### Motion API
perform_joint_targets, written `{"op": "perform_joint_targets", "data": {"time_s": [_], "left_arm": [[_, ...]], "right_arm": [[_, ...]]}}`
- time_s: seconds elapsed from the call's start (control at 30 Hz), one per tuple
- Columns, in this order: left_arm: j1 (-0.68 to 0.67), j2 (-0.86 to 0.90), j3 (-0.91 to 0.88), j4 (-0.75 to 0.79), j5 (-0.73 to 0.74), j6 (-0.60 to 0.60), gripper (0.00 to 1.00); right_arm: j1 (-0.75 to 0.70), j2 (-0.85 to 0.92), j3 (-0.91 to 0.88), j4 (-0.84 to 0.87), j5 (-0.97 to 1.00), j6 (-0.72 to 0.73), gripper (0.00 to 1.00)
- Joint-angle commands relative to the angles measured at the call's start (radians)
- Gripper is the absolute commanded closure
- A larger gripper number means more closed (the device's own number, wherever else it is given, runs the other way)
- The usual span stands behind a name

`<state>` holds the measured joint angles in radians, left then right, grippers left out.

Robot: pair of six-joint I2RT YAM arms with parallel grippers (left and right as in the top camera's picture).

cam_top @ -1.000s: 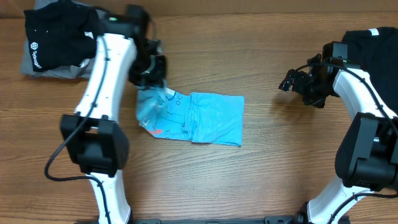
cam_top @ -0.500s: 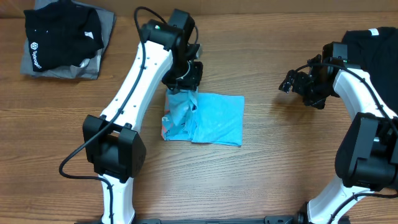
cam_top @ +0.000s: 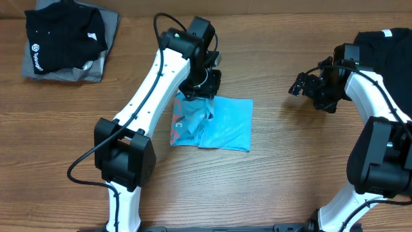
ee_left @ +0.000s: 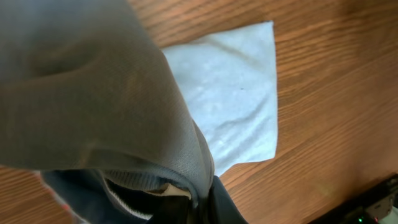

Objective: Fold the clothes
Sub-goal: 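Grasp the strip's left end with the left gripper and fold it rightward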

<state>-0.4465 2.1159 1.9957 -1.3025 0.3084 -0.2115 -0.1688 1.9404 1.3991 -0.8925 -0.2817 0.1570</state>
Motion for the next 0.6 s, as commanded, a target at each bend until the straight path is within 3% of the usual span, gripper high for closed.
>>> {"op": "perform_joint_targets", "data": {"time_s": [0.0, 0.4, 0.57], "left_arm": [[-0.021, 0.007, -0.034, 0.034, 0.081, -0.017, 0.93], [-0.077, 0.008, -0.051, 0.103, 0.122, 0.025, 0.89], [-0.087, 0.010, -0.059, 0.103, 0.118, 0.025, 0.82]], "right_arm": [[0.000, -0.012, -0.005, -0.003, -0.004, 0.004, 0.00], [0.000, -0.012, -0.005, -0.003, -0.004, 0.004, 0.00], [0.000, -0.012, -0.005, -0.003, -0.004, 0.004, 0.00]]}}
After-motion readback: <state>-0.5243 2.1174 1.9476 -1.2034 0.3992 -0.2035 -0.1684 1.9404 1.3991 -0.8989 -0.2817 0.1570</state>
